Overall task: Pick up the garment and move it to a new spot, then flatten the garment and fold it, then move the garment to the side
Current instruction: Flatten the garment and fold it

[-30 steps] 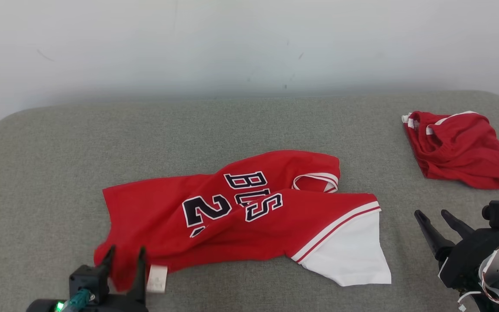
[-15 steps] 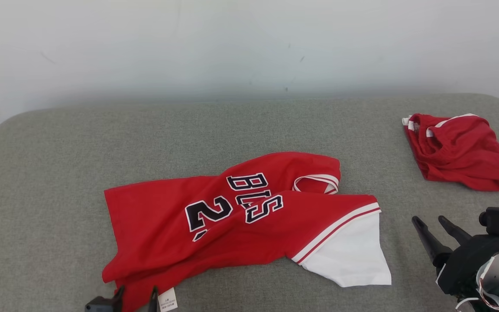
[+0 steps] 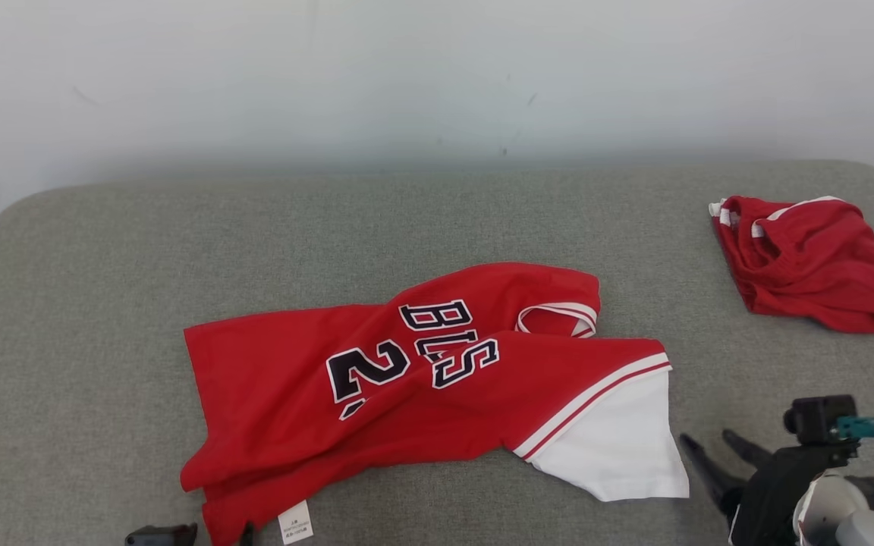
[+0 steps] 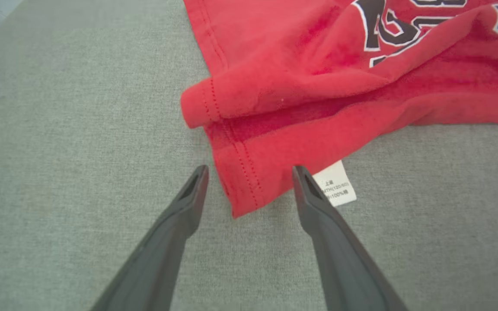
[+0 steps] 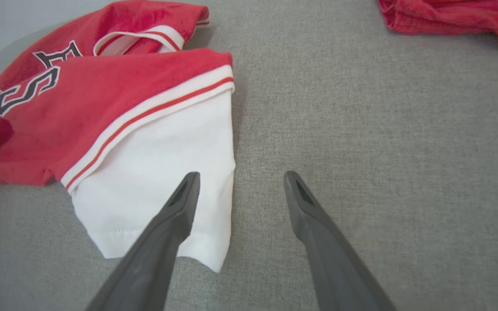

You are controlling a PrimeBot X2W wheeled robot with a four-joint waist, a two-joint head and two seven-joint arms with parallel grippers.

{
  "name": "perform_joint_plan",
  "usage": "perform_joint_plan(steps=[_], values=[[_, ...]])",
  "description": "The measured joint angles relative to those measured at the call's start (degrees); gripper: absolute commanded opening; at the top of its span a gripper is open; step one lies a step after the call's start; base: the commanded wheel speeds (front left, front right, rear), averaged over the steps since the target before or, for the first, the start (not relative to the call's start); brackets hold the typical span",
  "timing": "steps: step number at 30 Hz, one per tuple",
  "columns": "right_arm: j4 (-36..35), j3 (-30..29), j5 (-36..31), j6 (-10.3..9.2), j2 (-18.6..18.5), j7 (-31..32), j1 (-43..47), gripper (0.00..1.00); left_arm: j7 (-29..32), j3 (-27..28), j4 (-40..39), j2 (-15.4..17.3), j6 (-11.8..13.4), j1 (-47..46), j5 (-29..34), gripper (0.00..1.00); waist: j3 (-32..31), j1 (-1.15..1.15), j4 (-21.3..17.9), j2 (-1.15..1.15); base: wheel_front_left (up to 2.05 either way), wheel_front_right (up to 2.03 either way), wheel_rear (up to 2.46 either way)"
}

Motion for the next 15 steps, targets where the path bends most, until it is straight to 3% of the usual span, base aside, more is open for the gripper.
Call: perform_joint_plan(steps=[15], values=[[1.5, 4.7, -1.6, -1.02, 1.6, 7.0, -1.9, 1.0, 6.2, 0.8, 3.1, -1.6, -1.1, -3.0, -4.8, 1.0, 2.2, 0.0, 1.4, 0.0, 0.0, 0.0, 0.0]])
